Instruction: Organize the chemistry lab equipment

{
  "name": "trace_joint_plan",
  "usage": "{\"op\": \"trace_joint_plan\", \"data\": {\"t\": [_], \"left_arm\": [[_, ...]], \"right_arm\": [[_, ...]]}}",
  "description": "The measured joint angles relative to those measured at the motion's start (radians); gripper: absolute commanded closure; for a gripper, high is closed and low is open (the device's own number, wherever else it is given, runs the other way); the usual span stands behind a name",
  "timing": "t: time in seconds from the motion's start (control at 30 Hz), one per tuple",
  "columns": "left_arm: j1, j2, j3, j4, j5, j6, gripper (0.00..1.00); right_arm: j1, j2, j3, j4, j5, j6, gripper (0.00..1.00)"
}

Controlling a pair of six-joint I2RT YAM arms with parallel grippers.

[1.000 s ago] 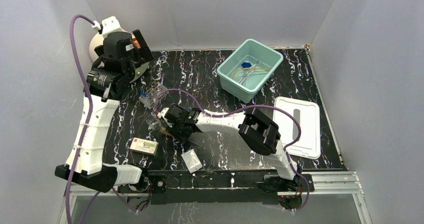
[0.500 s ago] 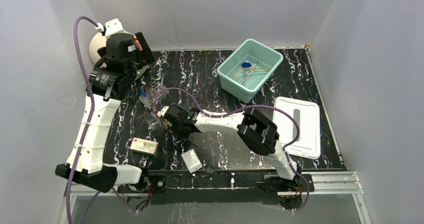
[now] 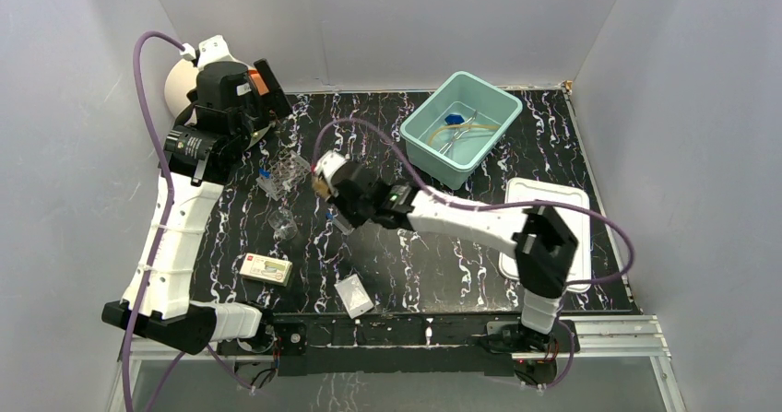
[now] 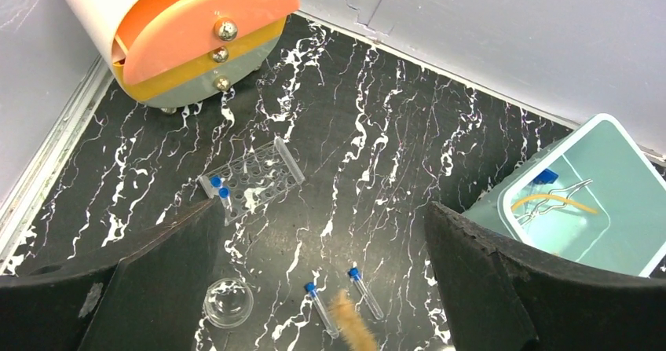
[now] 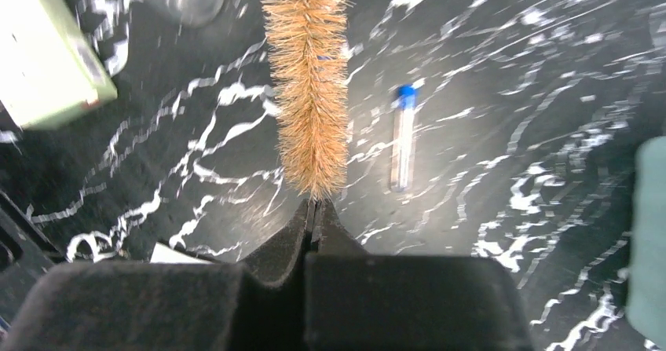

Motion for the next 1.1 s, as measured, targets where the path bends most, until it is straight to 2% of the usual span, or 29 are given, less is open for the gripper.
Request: {"op": "trace_joint_plan", "data": {"t": [0.27, 0.53, 0.77, 1.1], "left_arm": [[0.0, -0.013, 0.0, 0.0, 0.031, -0.024, 0.02], [0.0, -0.059, -0.049, 0.011, 0.077, -0.044, 0.02], [0.0, -0.07, -0.146, 0.019, 0.169, -0.05, 0.02], [0.0, -0.069, -0.206, 0.029, 0.284, -0.076, 0.02]], "right_arm": [[-0.185, -0.214, -0.024, 0.084, 0.086, 0.089, 1.0], [-0.383, -0.304, -0.018, 0.095, 0.19, 0.202, 1.0], [-0.534, -0.195, 0.138, -0.021, 0.345, 0.358, 1.0], [-0.697, 0.137, 0.414, -0.2, 0.328, 0.584, 1.0]]}}
